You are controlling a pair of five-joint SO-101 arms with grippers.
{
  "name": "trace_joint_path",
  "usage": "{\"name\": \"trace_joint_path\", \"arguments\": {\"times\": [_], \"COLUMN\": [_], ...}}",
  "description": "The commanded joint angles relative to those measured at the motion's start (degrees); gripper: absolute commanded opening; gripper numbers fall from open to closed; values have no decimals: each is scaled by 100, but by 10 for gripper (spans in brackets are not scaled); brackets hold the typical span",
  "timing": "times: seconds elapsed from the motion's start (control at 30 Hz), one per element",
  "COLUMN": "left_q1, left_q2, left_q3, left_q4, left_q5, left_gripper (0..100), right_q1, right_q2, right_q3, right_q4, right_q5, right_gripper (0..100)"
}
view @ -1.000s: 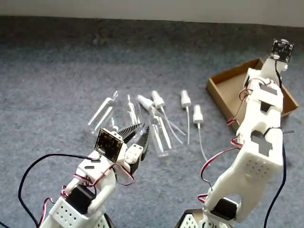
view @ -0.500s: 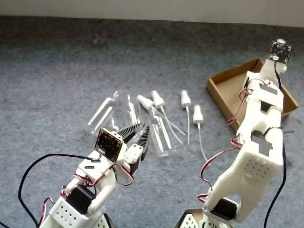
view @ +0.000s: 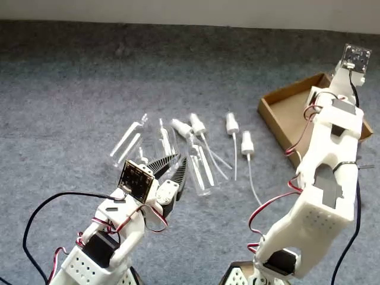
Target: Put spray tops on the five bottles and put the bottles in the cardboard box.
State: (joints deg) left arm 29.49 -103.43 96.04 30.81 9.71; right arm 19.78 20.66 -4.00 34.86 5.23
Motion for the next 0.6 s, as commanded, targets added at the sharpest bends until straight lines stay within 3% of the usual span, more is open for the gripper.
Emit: {"name": "trace_joint_path", "arguments": {"times": [0.0, 0.57], "left_q1": [-75, -84], "left_q2": [-4, -4], "left_q3": [110, 110], "left_q4": [18, 18], "left_q5": [-44, -44], "left_gripper": [6, 6], "right_q1": [-92, -479], "right_q2": [-725, -3363], "right_q3": [-382, -356], "right_q4": [497, 3125], "right_q5": [44, 53], "right_gripper": [256, 256]}}
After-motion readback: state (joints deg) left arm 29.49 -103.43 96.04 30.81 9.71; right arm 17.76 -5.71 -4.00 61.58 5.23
